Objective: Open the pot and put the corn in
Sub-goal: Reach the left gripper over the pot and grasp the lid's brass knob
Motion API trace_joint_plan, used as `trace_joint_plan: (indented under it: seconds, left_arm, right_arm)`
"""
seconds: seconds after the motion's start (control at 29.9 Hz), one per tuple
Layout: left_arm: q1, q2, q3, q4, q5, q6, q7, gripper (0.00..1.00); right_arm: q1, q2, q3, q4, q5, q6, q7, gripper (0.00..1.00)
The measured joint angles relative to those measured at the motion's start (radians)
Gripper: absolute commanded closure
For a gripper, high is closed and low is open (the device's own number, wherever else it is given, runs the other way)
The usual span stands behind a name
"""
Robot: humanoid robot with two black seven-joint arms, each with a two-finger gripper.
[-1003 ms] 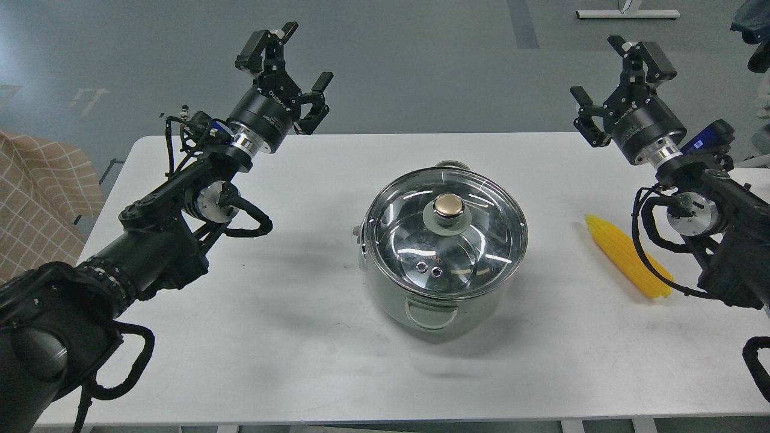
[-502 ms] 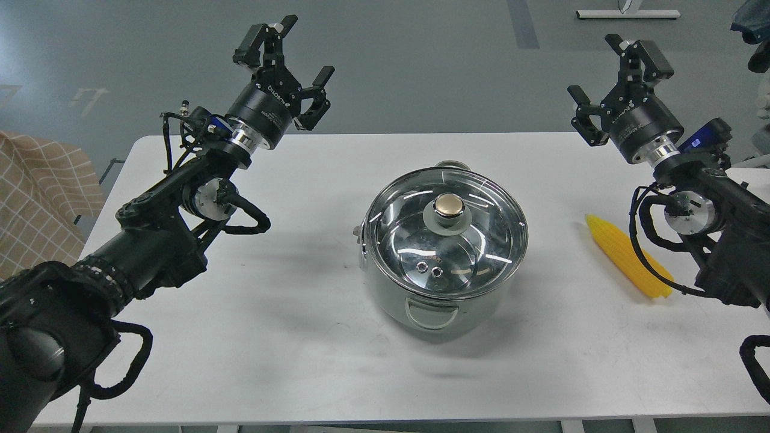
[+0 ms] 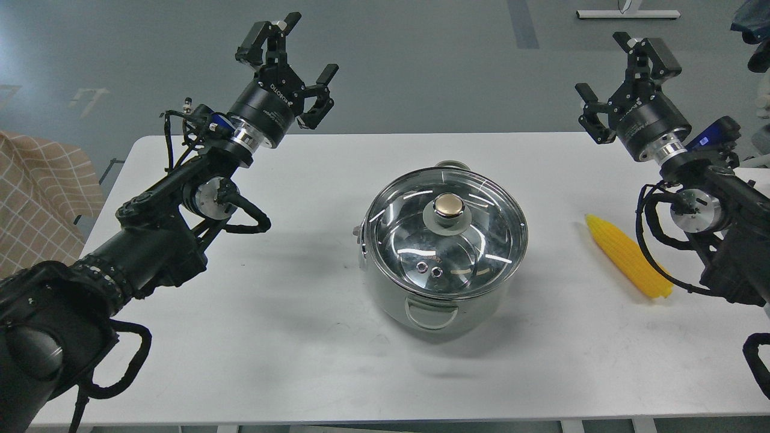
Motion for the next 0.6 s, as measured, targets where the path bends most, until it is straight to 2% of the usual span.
trace_joint_plan:
  seconds: [0.2, 0.33, 0.5, 0.6]
  left_arm:
    - [-0.081, 0.086, 0.039, -0.131, 0.310, 0.022, 0.000, 0.02]
    - [-0.118, 0.157, 0.038, -0.335, 0.650, 0.097, 0.000, 0.02]
    - [-0.109, 0.208, 0.041, -0.626, 1.081, 0.178, 0.000, 0.02]
    - [-0.083, 0.205, 0.043, -0.702, 1.352, 0.195, 0.000, 0.02]
  right_arm:
    - [-0.007, -0.043, -0.004, 0.001, -0.011, 0.000, 0.000, 0.02]
    - [-0.007, -0.072, -0.004, 0.005, -0.012, 0.000, 0.000, 0.02]
    - [-0.013, -0.087, -0.005, 0.011, -0.012, 0.000, 0.000, 0.02]
    - [-0.019, -0.087, -0.006, 0.012, -0.011, 0.000, 0.000, 0.02]
